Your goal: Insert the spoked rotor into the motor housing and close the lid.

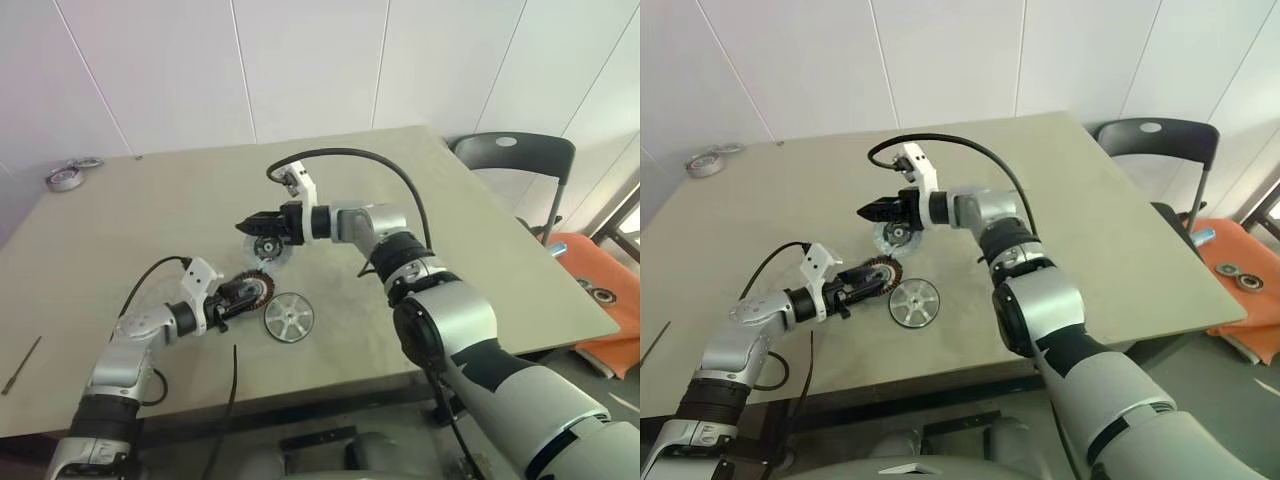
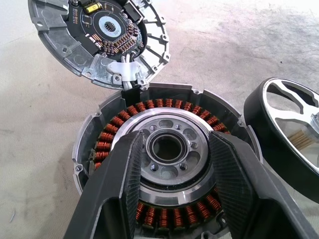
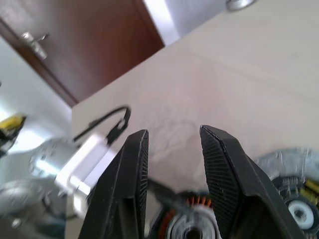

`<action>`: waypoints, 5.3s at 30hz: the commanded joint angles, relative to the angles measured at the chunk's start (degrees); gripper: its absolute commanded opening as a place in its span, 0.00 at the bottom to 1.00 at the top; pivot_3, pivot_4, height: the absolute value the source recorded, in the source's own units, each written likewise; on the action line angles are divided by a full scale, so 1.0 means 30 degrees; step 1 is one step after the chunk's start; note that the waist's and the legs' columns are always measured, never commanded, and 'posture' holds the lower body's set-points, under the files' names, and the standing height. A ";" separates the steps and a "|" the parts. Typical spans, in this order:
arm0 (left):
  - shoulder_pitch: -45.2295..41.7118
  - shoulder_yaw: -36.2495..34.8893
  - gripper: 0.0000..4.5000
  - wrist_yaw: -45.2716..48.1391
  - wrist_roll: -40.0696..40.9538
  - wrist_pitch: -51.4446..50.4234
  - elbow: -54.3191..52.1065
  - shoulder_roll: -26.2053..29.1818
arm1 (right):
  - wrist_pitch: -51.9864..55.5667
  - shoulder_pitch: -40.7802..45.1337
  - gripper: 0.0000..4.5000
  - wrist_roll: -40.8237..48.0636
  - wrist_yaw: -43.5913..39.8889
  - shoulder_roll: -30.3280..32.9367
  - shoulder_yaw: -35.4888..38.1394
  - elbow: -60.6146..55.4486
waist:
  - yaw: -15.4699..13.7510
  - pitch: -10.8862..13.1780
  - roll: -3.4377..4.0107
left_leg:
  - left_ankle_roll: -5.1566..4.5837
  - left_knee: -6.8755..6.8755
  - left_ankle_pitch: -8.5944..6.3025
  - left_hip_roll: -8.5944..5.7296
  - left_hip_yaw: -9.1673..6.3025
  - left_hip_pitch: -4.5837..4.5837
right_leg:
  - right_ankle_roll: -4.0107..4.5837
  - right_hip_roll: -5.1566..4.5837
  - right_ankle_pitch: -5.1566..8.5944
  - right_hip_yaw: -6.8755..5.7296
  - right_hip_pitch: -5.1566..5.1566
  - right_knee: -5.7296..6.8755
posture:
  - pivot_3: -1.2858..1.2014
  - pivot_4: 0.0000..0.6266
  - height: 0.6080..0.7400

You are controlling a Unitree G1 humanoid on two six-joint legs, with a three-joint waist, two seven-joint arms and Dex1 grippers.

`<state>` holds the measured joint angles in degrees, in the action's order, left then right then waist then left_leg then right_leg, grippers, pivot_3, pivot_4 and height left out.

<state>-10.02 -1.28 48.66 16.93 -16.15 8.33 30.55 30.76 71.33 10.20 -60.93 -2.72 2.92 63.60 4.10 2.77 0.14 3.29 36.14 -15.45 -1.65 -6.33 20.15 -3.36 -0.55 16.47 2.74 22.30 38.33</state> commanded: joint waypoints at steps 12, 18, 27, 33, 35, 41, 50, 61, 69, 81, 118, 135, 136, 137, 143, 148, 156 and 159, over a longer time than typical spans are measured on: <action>0.1662 -0.1806 0.50 0.1561 0.1941 -0.1534 -0.3699 0.2201 | -0.3492 -0.2894 0.38 -0.2212 -0.4990 0.4099 -0.4070 -0.3041 | 0.0173 0.0008 0.0006 | 0.0001 -0.0044 -0.0001 0.0020 0.0012 0.0118 | 0.0000 0.0006 -0.0001 0.0015 0.0137 -0.0015 | 0.52 0.00 1.00; 0.1645 -0.3240 0.50 0.1979 0.2776 -0.2260 -0.4517 0.3912 | -0.4234 -0.3299 0.38 -0.2780 -0.5194 0.4342 -0.4733 -0.2740 | -0.0038 0.0025 0.0027 | 0.0001 -0.0008 -0.0001 0.0012 0.0008 0.0090 | 0.0005 -0.0002 0.0002 0.0001 0.0088 -0.0015 | 0.52 0.00 1.00; 0.3863 -0.5213 0.50 0.3237 0.5279 -0.4926 -0.7649 0.5511 | -0.5873 -0.4098 0.38 -0.3714 -0.7094 0.5134 -0.6051 -0.2963 | 0.0012 0.0025 0.0017 | 0.0001 -0.0038 -0.0003 0.0011 0.0005 0.0107 | 0.0003 -0.0009 0.0001 0.0003 0.0098 -0.0053 | 0.52 0.00 1.00; 0.5525 -0.6590 0.50 0.3606 0.5993 -0.5571 -0.8777 0.6632 | -0.8221 -0.4036 0.38 -0.4173 -0.8022 0.5715 -0.6473 -0.2563 | -0.0016 0.0055 0.0055 | 0.0001 -0.0015 -0.0003 0.0011 0.0010 0.0093 | 0.0007 -0.0002 0.0004 -0.0002 0.0077 -0.0054 | 0.52 0.00 1.00; 0.5464 -0.6907 0.50 0.3374 0.6188 -0.5757 -0.8871 0.6582 | -0.8834 -0.3788 0.38 -0.4237 -0.8052 0.5658 -0.6408 -0.2217 | -0.0016 0.0055 0.0055 | 0.0001 -0.0007 -0.0002 0.0018 0.0003 0.0055 | 0.0008 0.0007 0.0005 -0.0013 0.0035 -0.0053 | 0.52 0.00 1.00; 0.5948 -0.7112 0.50 0.2978 0.6407 -0.6098 -0.9513 0.6335 | -0.9461 -0.3280 0.74 -0.4738 -0.8517 0.5324 -0.6713 -0.1283 | -0.0011 0.0052 0.0049 | 0.0001 -0.0008 -0.0001 0.0017 0.0006 0.0064 | 0.0006 0.0004 0.0005 -0.0012 0.0033 -0.0068 | 0.52 0.00 1.00; 0.6850 -0.7536 0.50 0.2261 0.6817 -0.6369 -1.0366 0.6018 | -0.9700 -0.2650 0.80 -0.5777 -0.8430 0.4294 -0.7135 0.0838 | -0.0021 0.0052 0.0049 | 0.0001 -0.0005 -0.0002 0.0015 0.0009 0.0067 | 0.0009 0.0000 0.0004 -0.0003 0.0041 -0.0063 | 0.52 0.00 1.00; 0.7843 -0.7846 0.50 0.1307 0.6826 -0.6275 -1.1139 0.5585 | -1.0318 -0.2341 0.80 -0.7373 -0.7454 0.2940 -0.7643 0.2747 | -0.0009 0.0052 0.0049 | 0.0002 -0.0008 -0.0002 0.0015 0.0007 0.0062 | 0.0009 0.0004 0.0004 -0.0004 0.0040 -0.0059 | 0.52 0.00 1.00; 0.8273 -0.7981 0.50 0.0857 0.6832 -0.6276 -1.1552 0.5217 | -1.0046 -0.2631 0.80 -0.7790 -0.6640 0.2334 -0.7566 0.3236 | -0.0012 0.0048 0.0043 | 0.0003 -0.0008 -0.0002 0.0014 0.0008 0.0049 | 0.0009 0.0002 0.0004 -0.0004 0.0024 -0.0060 | 0.52 0.00 1.00; 0.7288 -0.6973 0.50 0.0399 0.6221 -0.5704 -1.0700 0.4775 | -0.9223 -0.2486 0.80 -0.7512 -0.7407 0.2558 -0.7091 0.2820 | -0.0024 0.0046 0.0040 | 0.0003 0.0002 -0.0002 0.0010 0.0005 0.0039 | 0.0009 0.0002 0.0003 -0.0010 0.0007 -0.0058 | 0.52 0.00 1.00; 0.5906 -0.6485 0.50 0.0773 0.5455 -0.4741 -0.9192 0.4912 | -0.8909 -0.0224 0.39 -0.6642 -0.8266 0.2151 -0.6082 0.1131 | 0.0005 0.0046 0.0039 | 0.0006 0.0003 0.0000 0.0013 0.0004 0.0055 | 0.0009 0.0005 0.0002 -0.0007 0.0042 -0.0034 | 0.52 0.00 1.00; 0.8944 -1.0302 0.50 0.2528 0.4344 -0.3349 -0.8980 0.6896 | -0.9884 0.1572 0.39 -0.7173 -0.4721 -0.0245 -0.6172 0.3177 | 0.0012 0.0051 0.0048 | 0.0008 -0.0016 -0.0001 0.0014 0.0004 0.0074 | 0.0016 0.0003 0.0005 -0.0007 0.0074 -0.0044 | 0.52 0.00 1.00; 0.8991 -1.0441 0.50 0.2540 0.4308 -0.3354 -0.8989 0.6923 | -0.9955 0.1607 0.39 -0.7205 -0.4464 -0.0333 -0.6165 0.3279 | 0.0016 0.0052 0.0049 | 0.0008 -0.0017 -0.0001 0.0014 0.0004 0.0074 | 0.0016 0.0004 0.0005 -0.0007 0.0073 -0.0044 | 0.52 0.00 1.00; 0.9032 -1.0526 0.50 0.2517 0.4229 -0.3304 -0.9006 0.6934 | -0.9999 0.1653 0.39 -0.7226 -0.4102 -0.0425 -0.6123 0.3378 | 0.0015 0.0053 0.0051 | 0.0008 -0.0019 -0.0001 0.0014 0.0004 0.0074 | 0.0016 0.0003 0.0005 -0.0007 0.0074 -0.0044 | 0.52 0.00 1.00; 0.9267 -1.0748 0.50 0.2133 0.4303 -0.3478 -0.9549 0.6471 | -0.9920 0.2056 0.39 -0.7331 -0.0986 -0.1005 -0.5707 0.4006 | 0.0012 0.0062 0.0064 | 0.0009 -0.0018 -0.0001 0.0012 0.0004 0.0076 | 0.0015 0.0001 0.0005 -0.0006 0.0074 -0.0045 | 0.52 0.00 1.00; 0.9575 -1.0524 0.50 0.1779 0.4473 -0.3640 -1.0180 0.5818 | -0.9864 0.1872 0.39 -0.7658 0.0835 -0.0933 -0.5541 0.4331 | 0.0011 0.0060 0.0059 | 0.0008 -0.0016 -0.0002 0.0012 0.0004 0.0080 | 0.0016 -0.0002 0.0005 -0.0004 0.0074 -0.0046 | 0.52 0.00 1.00; 0.9002 -1.0737 0.50 0.1751 0.4624 -0.3791 -0.9808 0.5935 | -1.0037 0.1226 0.39 -0.8458 0.0683 -0.0823 -0.5935 0.4475 | 0.0018 0.0050 0.0043 | 0.0008 -0.0012 -0.0001 0.0013 0.0005 0.0075 | 0.0015 0.0004 0.0005 -0.0005 0.0067 -0.0044 | 0.52 0.00 1.00; 0.8759 -1.0675 0.50 0.1763 0.4513 -0.3820 -0.9683 0.6004 | -1.0107 0.1003 0.39 -0.8628 0.0709 -0.0916 -0.5983 0.4475 | 0.0026 0.0046 0.0038 | 0.0007 -0.0012 -0.0001 0.0013 0.0005 0.0073 | 0.0014 0.0006 0.0004 -0.0006 0.0065 -0.0043 | 0.52 0.00 1.00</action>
<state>17.12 -32.22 54.01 30.25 -27.90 -20.64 47.32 1.49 73.76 -15.54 -58.86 -5.15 -15.27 77.86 4.17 2.90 0.25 3.32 36.09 -15.45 -1.61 -6.31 20.37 -3.32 -0.54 16.49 2.72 22.50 38.19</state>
